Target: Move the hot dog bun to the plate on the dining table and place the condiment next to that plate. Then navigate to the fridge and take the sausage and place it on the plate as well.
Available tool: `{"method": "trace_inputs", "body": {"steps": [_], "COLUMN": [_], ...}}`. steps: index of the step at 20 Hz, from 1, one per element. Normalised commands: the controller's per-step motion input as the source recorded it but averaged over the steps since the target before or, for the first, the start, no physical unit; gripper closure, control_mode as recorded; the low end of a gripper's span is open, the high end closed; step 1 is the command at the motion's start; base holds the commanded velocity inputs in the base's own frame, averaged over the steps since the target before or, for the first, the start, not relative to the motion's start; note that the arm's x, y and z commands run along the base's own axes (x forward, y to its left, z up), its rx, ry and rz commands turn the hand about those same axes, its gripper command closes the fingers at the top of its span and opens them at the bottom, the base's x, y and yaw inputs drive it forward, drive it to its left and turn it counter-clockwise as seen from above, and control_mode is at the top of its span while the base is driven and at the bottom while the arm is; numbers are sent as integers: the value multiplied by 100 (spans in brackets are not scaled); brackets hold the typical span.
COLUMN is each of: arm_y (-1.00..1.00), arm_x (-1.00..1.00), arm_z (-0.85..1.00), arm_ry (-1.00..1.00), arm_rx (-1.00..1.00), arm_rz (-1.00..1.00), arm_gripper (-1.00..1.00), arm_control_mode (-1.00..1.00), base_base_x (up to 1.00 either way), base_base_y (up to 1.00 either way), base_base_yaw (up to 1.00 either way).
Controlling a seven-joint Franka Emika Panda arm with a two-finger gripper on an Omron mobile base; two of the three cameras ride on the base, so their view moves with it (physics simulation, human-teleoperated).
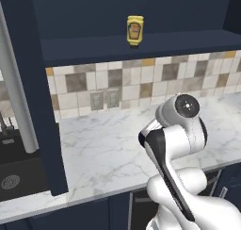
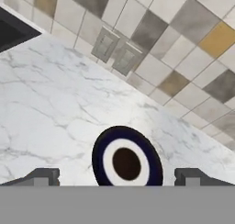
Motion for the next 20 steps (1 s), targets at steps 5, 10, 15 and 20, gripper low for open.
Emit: {"method": "trace_inputs", "body": {"steps": [5, 10, 15, 20], "arm_y": [-30, -25, -8, 0], "arm_x": [-1, -20, -22, -17], "arm_z": [38, 78, 100, 98], "arm_ry": [-19, -11, 0, -5], "arm_rx": [1, 14, 40, 32], "arm_rz": [-1, -4, -2, 1], "arm_gripper": [-100, -100, -100, -100], "arm_control_mode": [-100, -100, -100, -100], "base_base_x": [0, 0, 0, 0], "base_base_y": [0, 0, 0, 0], "base_base_yaw": [0, 0, 0, 0]}}
